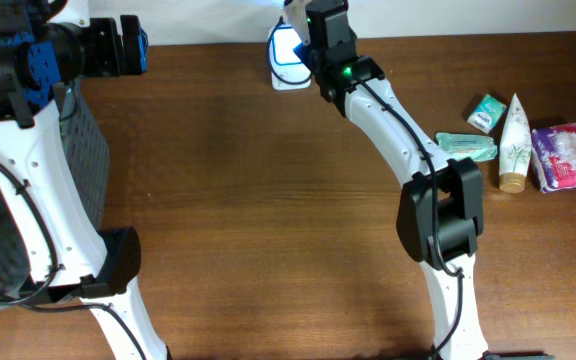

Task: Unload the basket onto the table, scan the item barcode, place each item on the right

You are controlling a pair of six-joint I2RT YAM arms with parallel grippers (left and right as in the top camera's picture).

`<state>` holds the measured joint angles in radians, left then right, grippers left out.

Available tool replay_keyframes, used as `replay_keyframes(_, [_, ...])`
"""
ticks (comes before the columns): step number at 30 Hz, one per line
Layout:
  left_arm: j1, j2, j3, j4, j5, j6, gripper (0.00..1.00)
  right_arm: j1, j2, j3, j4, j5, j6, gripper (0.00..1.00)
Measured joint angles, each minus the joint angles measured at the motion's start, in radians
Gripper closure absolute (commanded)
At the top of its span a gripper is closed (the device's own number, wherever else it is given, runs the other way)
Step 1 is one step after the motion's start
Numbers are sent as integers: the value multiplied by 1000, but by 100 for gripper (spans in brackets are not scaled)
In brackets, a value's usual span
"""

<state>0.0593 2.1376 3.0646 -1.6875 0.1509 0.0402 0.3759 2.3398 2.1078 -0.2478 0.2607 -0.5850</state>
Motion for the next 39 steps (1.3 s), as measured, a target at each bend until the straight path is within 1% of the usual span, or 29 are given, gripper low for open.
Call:
replay_keyframes(1, [0, 0, 0, 0, 0, 0, 1, 0, 10, 0, 9, -22, -58, 96])
replay_keyframes(4, [0, 0, 0, 0, 0, 0, 1, 4, 51, 0, 62, -62, -173, 96])
replay_keyframes(9, [0, 0, 0, 0, 0, 0, 1, 10, 101, 0, 77, -132, -230, 96])
replay_keyframes(13, [0, 0, 0, 0, 0, 0, 1, 10, 106, 0, 100, -142, -222, 96])
replay_keyframes(15, [0, 0, 0, 0, 0, 0, 1, 10, 106, 3, 123, -87, -164, 96])
replay_keyframes(17, [0, 0, 0, 0, 0, 0, 1, 7, 106, 22, 109, -23, -84, 96])
replay_keyframes(20, [0, 0, 0, 0, 0, 0, 1, -30, 103, 103, -72, 37, 102, 96])
replay_keyframes(21, [0, 0, 0, 0, 0, 0, 1, -51, 98, 122, -161, 42, 153, 96])
replay_keyframes(22, [0, 0, 0, 0, 0, 0, 1, -106, 86, 138, -280, 55, 239, 96])
replay_keyframes(23, [0, 0, 0, -1, 0, 0, 1, -143, 80, 151, -356, 60, 271, 96])
replay_keyframes(25, [0, 0, 0, 0, 0, 0, 1, -244, 58, 163, -563, 70, 323, 96])
replay_keyframes(29, [0, 0, 0, 0, 0, 0, 1, -428, 39, 169, -858, 89, 368, 96])
replay_keyframes(31, [0, 0, 0, 0, 0, 0, 1, -499, 39, 169, -954, 91, 380, 96])
replay_keyframes(32, [0, 0, 0, 0, 0, 0, 1, -521, 39, 169, -975, 90, 391, 96])
replay_keyframes(33, [0, 0, 0, 0, 0, 0, 1, -546, 39, 169, -991, 90, 403, 92])
replay_keyframes(34, [0, 0, 0, 0, 0, 0, 1, -578, 39, 169, -1021, 87, 418, 69])
replay_keyframes(35, [0, 0, 0, 0, 0, 0, 1, -605, 39, 169, -1028, 79, 425, 49])
replay_keyframes(36, [0, 0, 0, 0, 0, 0, 1, -620, 39, 169, -1030, 63, 430, 39])
replay_keyframes(37, [0, 0, 0, 0, 0, 0, 1, -633, 39, 169, -1031, 46, 431, 35])
replay_keyframes(38, [0, 0, 0, 0, 0, 0, 1, -639, 39, 169, -1032, 28, 434, 27])
replay_keyframes(39, [0, 0, 0, 0, 0, 0, 1, -641, 39, 169, -1034, 9, 436, 5])
